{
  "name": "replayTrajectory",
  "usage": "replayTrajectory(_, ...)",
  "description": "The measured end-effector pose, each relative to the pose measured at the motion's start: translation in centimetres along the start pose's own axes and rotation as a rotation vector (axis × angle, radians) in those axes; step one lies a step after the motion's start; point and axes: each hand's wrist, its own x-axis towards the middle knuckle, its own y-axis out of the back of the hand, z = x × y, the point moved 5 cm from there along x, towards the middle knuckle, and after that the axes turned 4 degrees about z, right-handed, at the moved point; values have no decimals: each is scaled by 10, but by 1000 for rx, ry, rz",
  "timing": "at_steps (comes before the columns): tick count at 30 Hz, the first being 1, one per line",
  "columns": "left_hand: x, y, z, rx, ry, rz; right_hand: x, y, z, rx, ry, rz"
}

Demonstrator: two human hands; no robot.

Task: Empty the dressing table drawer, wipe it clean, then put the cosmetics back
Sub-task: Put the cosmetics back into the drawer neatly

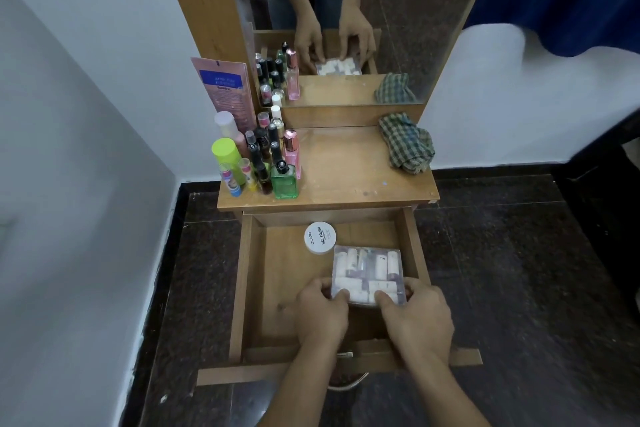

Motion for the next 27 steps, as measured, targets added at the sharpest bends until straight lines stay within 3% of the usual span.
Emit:
replayTrajectory(14, 20, -25, -10, 31, -8, -128, 11, -33, -8, -406, 174, -144)
replayTrajectory(22, 29, -23, -2, 303, -134, 29, 19, -40, -16, -637, 321, -76)
replayTrajectory(27, 28, -25, 0, 405, -253, 89, 32, -47, -15, -644, 402, -70)
